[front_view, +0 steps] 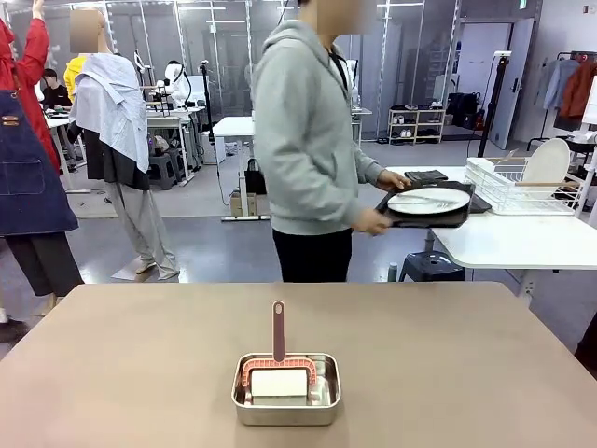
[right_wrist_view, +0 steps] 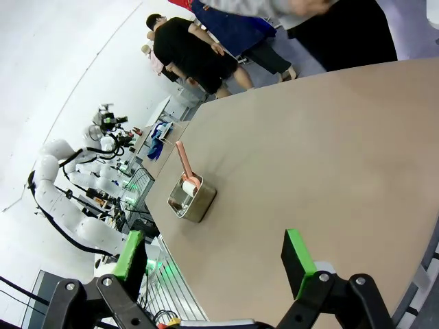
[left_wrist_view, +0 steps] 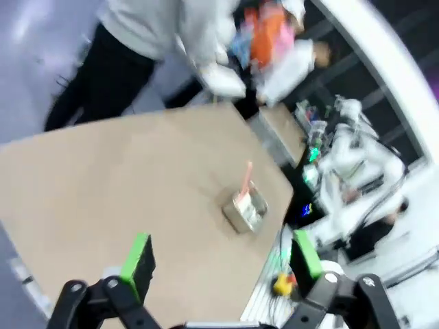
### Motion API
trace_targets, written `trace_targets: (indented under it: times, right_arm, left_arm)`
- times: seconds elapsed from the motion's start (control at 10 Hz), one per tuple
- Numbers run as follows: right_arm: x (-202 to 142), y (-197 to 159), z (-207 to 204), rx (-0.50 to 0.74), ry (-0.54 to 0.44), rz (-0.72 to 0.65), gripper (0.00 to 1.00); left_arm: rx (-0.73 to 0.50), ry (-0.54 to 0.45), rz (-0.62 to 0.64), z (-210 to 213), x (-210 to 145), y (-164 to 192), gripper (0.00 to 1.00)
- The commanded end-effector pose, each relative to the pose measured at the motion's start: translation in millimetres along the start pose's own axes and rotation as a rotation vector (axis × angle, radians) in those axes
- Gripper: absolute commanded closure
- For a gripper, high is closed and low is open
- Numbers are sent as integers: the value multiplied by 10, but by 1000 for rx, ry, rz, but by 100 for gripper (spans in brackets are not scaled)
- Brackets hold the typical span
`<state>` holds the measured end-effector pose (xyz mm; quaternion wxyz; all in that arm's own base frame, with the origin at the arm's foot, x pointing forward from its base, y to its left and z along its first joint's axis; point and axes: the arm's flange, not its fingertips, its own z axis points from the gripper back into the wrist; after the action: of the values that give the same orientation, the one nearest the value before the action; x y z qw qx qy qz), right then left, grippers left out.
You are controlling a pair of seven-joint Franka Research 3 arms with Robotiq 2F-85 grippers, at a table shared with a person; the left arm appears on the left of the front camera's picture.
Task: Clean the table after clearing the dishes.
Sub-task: When the right (or left) Handle tray is removed, use the right hand (or left hand) to clean the right (or left) side of the table with the Lint Roller.
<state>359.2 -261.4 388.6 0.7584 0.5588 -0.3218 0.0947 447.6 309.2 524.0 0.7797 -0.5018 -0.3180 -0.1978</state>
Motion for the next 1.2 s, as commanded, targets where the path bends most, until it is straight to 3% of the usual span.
trace_targets:
  times: [0.0,0.3,0.5,0.7,0.8,0.9,1.1]
  right_arm:
    - [-18,54,-14,-12,-11,9,0]
    - [-18,54,-14,-12,-11,9,0]
    - [-18,54,-14,-12,-11,9,0]
    - [-18,54,-14,-12,-11,9,0]
    - [-18,54,-14,-12,-11,9,0]
    - [-18,54,-14,-12,-11,9,0]
    - [-18,54,-14,-12,-11,9,0]
  left_arm:
    - [28,184,-220,-637,512,-598,0]
    - [18,495,-547,-1834,1074,-1721,0]
    - [-16,685,-692,-2539,1017,-2217,0]
    - [-45,848,-799,-3055,700,-2507,0]
    - [-40,895,-835,-3148,578,-2555,0]
    - [-18,834,-804,-3087,593,-2512,0]
    - [-80,884,-767,-3233,802,-2613,0]
